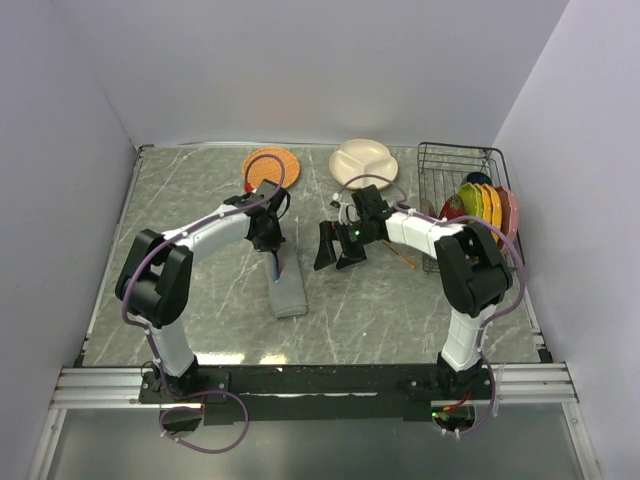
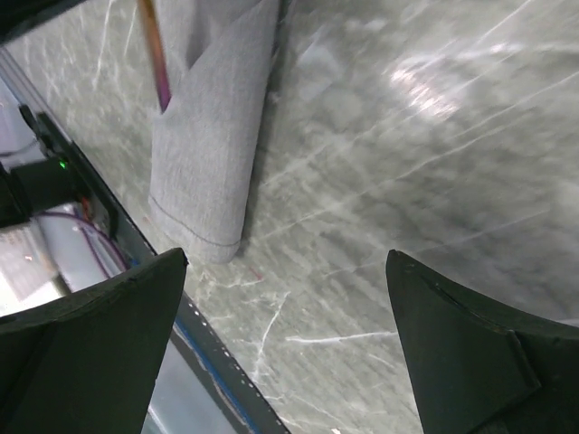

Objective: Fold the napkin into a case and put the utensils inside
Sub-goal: Insert the knife into the folded napkin.

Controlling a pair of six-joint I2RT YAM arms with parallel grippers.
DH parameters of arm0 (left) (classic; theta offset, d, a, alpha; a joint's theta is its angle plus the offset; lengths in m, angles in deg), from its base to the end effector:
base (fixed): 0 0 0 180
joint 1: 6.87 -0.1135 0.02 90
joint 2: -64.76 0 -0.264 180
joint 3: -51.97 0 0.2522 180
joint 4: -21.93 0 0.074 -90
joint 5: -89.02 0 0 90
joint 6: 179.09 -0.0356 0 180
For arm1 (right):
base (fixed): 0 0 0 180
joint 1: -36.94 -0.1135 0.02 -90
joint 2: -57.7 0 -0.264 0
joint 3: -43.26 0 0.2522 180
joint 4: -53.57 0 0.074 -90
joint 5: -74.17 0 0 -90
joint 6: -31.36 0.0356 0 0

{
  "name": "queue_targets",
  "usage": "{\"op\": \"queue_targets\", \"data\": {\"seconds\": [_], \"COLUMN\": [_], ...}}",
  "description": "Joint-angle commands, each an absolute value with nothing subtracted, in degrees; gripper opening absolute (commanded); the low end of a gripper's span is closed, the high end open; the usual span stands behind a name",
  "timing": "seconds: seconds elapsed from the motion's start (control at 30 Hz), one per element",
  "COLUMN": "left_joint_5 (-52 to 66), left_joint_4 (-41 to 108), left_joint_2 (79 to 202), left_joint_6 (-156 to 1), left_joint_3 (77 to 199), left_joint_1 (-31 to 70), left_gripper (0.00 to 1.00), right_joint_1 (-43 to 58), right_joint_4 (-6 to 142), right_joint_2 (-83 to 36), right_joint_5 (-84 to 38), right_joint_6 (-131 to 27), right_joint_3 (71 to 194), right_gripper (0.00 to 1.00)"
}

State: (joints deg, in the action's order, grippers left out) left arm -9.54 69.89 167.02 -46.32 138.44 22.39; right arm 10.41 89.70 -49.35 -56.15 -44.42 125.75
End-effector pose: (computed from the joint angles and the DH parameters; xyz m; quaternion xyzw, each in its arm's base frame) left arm 0.3228 -0.1748 0.2049 -0.1311 0.9624 -0.0744 0.2259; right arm 0.3264 0.1887 0.1729 -0.1841 0.8936 0.3953 0.1066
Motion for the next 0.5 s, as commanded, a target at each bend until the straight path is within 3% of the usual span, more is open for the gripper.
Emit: {"op": "queue_targets", "data": {"seconds": [0.0,0.23,0.47], "left_joint_5": [-8.8,-11.3,-10.6], "left_joint_4": [70.5,69.6,69.3], "left_joint_2": [165.0,165.3,166.6], "left_joint_6": [-44.0,-44.3,-43.7], "left_joint_3": [137.5,138.2,138.8], "left_joint_1": [22.7,21.5,20.9], "left_gripper": [0.01,0.01,0.01], "right_joint_1": [6.7,-1.2,-11.3], "right_joint_4": [84.4,71.1,65.6], "right_joint_2": [-41.9,-28.1,-25.1], "right_joint_5": [-55.0,-45.2,-42.6], "right_joint_6": [-47.3,-63.2,-79.7], "right_joint_3": [121.6,107.7,101.7], "right_gripper": [1.00,0.72,0.40]}}
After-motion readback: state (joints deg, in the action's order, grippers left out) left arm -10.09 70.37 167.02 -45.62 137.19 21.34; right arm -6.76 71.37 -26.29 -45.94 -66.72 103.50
